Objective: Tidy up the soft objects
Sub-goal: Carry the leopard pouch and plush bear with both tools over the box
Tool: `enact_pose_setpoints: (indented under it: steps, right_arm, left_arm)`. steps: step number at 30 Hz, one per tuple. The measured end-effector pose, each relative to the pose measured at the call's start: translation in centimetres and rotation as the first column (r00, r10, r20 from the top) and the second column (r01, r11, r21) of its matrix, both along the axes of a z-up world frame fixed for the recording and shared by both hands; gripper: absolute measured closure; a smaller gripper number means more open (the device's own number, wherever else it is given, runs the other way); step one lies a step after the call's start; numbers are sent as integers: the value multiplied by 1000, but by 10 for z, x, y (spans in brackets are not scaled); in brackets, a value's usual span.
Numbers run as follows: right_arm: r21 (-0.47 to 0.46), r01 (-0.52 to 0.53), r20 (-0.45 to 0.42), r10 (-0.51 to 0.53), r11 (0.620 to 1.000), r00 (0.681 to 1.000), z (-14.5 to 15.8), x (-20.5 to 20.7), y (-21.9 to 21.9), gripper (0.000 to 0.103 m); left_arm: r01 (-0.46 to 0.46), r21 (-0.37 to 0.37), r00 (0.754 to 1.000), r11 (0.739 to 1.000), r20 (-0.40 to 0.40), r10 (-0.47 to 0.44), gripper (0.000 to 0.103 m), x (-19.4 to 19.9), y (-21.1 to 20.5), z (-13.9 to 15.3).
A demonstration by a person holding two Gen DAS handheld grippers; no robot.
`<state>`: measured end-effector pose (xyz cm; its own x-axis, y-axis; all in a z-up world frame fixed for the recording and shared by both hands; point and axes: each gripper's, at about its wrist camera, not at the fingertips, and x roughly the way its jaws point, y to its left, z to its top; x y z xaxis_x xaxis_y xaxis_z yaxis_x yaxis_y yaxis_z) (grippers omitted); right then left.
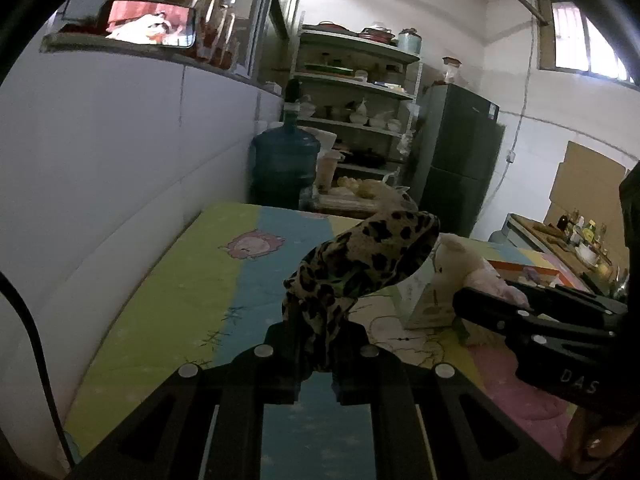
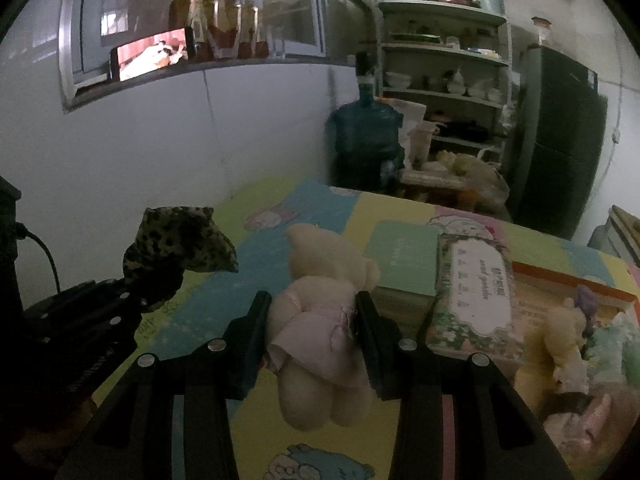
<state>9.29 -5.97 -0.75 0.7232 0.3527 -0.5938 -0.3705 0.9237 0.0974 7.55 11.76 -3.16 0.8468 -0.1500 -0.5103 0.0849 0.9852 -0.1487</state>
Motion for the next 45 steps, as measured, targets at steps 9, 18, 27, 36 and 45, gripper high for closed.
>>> enact_pose_setpoints:
  steps: [9,18,27,36,45]
  right_arm:
    - [33,23,10,-24,999,1000,5,-8,-26,60]
    - [63,56,17,-57,996,998,8,-14,-54,60]
    - [88,87,24,-90,992,996,11,-20,-80,59]
    - [115,120,28,-124,986,992,11,-26,-107,59]
    - [143,158,24,-163,977,986,10,-31,-134,59]
  left_arm:
    - [33,21,999,999,7,-33,92,1,-24,8]
    - [71,45,997,996,12,-71,92,1,-54,13]
    - [105,65,994,992,11,-106,92,2,-82,20]
    - [138,87,990,987,12,-140,92,5,-106,24]
    - [178,106,984,978,9,-180,92,7,-129,25]
